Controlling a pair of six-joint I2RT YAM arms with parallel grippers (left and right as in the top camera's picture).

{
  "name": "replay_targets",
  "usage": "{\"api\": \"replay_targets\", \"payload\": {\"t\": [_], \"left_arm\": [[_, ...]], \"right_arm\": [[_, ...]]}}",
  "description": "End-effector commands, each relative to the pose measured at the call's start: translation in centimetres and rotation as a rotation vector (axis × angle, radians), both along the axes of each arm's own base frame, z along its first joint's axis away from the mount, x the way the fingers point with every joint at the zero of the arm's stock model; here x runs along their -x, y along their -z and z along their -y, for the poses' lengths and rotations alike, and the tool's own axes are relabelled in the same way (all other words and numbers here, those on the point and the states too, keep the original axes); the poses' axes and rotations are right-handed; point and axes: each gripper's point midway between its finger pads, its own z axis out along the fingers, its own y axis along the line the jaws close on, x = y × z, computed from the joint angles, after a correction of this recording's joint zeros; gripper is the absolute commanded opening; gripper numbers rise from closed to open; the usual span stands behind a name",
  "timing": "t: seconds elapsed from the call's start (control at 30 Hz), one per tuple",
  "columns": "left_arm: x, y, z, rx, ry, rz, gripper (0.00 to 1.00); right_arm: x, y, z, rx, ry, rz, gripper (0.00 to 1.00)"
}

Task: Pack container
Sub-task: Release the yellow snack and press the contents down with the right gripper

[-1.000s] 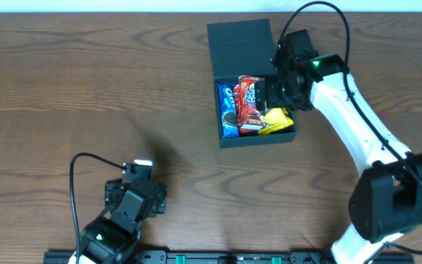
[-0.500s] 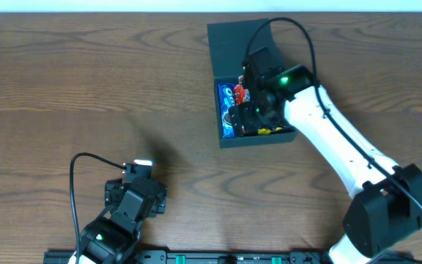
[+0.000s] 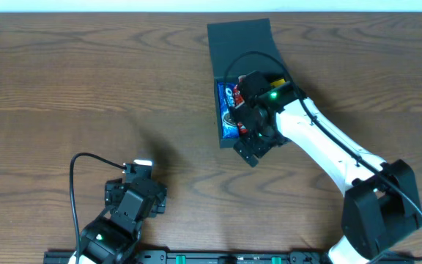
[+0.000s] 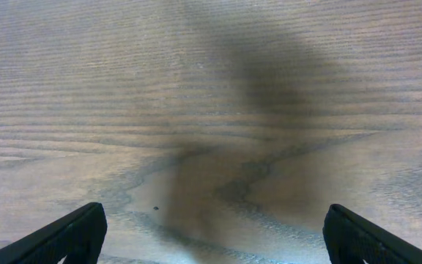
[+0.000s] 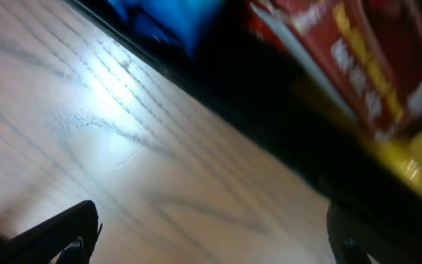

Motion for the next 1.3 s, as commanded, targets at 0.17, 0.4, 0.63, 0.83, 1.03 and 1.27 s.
{"api": "replay_targets", "payload": {"t": [0.17,0.4,0.63,0.83,1.03,1.27], "left_arm": [[0.0,-0.1,-0.1,-0.005,-0.001,0.004,0.96],[0.0,-0.1,-0.1,-0.005,-0.001,0.004,0.95],[0.0,-0.1,-0.1,-0.005,-0.001,0.004,0.96],[0.0,-0.1,-0.1,-0.005,-0.001,0.004,0.95],[0.0,-0.1,-0.1,-0.005,-0.001,0.004,0.95],[0.0,-0.1,-0.1,-0.005,-0.001,0.004,0.95]], "right_arm": [[-0.9,0.0,0.1,0.03,-0.384,0.085,0.99],[0.5,2.2,2.5,0.126,-0.426,0.037,0.99],[1.4,3.3,2.8,0.124,-0.505,0.009,0.99],[3.0,3.3,1.2,0.029,-0.568,-0.04,0.99],[5.0,3.2,0.0,-0.024,-0.61,-0.097,0.99],[6.7,2.6,-0.2,-0.03,-0.627,-0.132,0.99]]}}
